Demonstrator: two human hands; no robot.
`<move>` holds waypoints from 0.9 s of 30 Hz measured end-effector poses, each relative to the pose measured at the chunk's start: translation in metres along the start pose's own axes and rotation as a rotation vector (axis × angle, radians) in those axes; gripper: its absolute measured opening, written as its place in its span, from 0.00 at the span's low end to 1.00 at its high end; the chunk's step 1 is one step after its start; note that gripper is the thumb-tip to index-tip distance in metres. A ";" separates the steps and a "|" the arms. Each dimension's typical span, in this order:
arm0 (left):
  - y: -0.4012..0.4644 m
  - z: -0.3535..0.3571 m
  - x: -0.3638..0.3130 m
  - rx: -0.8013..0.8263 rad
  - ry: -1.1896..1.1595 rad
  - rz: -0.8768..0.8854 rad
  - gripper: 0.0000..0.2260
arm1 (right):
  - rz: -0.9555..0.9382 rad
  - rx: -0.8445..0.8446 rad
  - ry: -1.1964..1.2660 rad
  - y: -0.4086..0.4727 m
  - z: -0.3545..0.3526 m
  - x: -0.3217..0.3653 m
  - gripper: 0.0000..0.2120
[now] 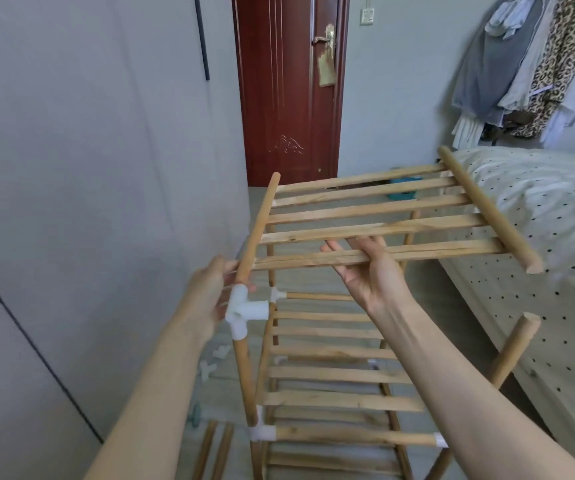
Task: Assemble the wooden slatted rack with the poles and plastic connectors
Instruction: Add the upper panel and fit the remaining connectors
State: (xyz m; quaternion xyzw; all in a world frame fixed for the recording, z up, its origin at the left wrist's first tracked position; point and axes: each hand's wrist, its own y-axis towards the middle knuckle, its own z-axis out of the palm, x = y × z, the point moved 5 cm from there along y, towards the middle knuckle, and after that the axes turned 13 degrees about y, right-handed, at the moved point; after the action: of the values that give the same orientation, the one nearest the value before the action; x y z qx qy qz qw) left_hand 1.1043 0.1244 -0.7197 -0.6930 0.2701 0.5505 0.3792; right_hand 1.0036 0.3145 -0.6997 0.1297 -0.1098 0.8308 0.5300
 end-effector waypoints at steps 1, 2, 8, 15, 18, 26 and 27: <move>-0.001 0.002 0.007 0.029 -0.042 -0.032 0.19 | -0.004 0.020 -0.028 0.002 -0.001 0.001 0.22; -0.002 0.005 0.010 0.050 -0.074 -0.057 0.18 | -0.005 0.038 -0.050 0.003 -0.001 0.002 0.22; -0.004 0.001 0.016 0.024 -0.133 -0.085 0.16 | 0.006 0.039 -0.073 0.001 0.002 -0.003 0.09; -0.016 0.009 0.008 0.030 -0.187 0.066 0.14 | -0.015 0.025 -0.055 -0.005 -0.004 -0.001 0.09; -0.021 0.012 0.007 0.007 -0.176 0.092 0.15 | -0.019 0.017 -0.061 -0.009 -0.006 0.002 0.09; -0.044 0.014 0.003 -0.191 -0.304 0.294 0.15 | 0.024 0.004 -0.125 -0.014 -0.012 0.005 0.07; -0.048 0.015 0.001 -0.206 -0.306 0.349 0.15 | 0.027 0.011 -0.129 -0.014 -0.011 0.005 0.07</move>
State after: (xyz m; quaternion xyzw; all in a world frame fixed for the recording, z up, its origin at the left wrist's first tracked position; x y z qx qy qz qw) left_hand 1.1342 0.1638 -0.7118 -0.5796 0.2676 0.7306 0.2422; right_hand 1.0134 0.3280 -0.7078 0.1843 -0.1408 0.8285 0.5097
